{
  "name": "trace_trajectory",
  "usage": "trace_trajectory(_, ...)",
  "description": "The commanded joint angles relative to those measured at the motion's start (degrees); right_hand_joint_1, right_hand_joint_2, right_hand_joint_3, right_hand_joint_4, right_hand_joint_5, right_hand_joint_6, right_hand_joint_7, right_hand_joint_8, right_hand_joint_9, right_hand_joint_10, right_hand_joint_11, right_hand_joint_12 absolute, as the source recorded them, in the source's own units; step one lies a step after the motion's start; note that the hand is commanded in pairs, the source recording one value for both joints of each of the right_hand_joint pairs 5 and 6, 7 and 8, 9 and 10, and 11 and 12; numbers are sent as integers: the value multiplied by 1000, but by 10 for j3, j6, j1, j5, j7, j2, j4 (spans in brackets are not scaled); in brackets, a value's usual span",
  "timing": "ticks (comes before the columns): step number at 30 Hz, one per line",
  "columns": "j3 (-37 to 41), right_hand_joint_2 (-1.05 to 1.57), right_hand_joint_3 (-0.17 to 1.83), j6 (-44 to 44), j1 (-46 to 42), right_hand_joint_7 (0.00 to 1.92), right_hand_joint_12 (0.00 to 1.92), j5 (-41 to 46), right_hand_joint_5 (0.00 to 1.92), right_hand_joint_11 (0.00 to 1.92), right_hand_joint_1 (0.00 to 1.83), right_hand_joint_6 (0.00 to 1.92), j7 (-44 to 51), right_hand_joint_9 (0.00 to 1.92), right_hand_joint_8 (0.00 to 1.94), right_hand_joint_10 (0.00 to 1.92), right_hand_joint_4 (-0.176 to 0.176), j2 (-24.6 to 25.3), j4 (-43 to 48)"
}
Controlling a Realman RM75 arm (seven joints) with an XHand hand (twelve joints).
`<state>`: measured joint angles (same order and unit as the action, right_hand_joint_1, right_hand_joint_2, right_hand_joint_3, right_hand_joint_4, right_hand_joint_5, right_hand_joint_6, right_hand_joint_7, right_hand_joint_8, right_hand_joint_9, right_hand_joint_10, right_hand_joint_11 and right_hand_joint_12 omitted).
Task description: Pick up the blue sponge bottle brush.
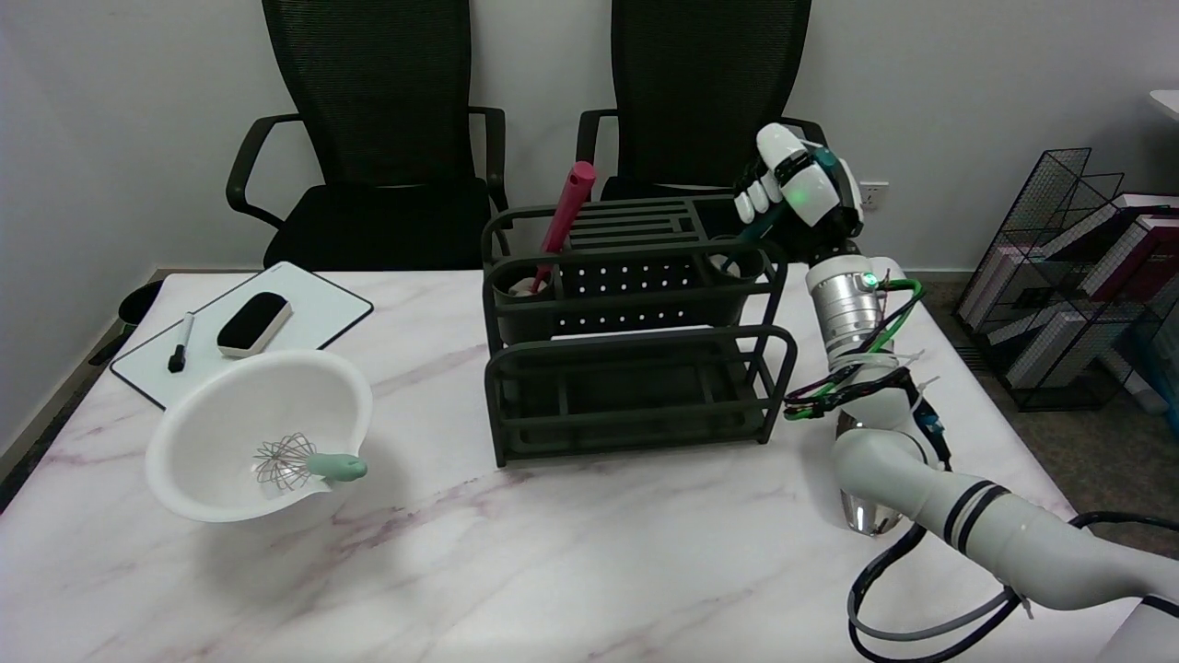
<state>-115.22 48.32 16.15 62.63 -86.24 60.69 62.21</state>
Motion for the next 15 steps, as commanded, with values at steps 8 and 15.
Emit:
trace_trajectory(8,8,1000,810,-70,39,1920,1871,0,1920,1871,972,1920,55,1823,1920,1823,0,2,28)
trace_trajectory(15,40,1267,810,-136,34,1920,1881,-3,1920,1881,955,1920,82,1843,1920,1843,0,0,33)
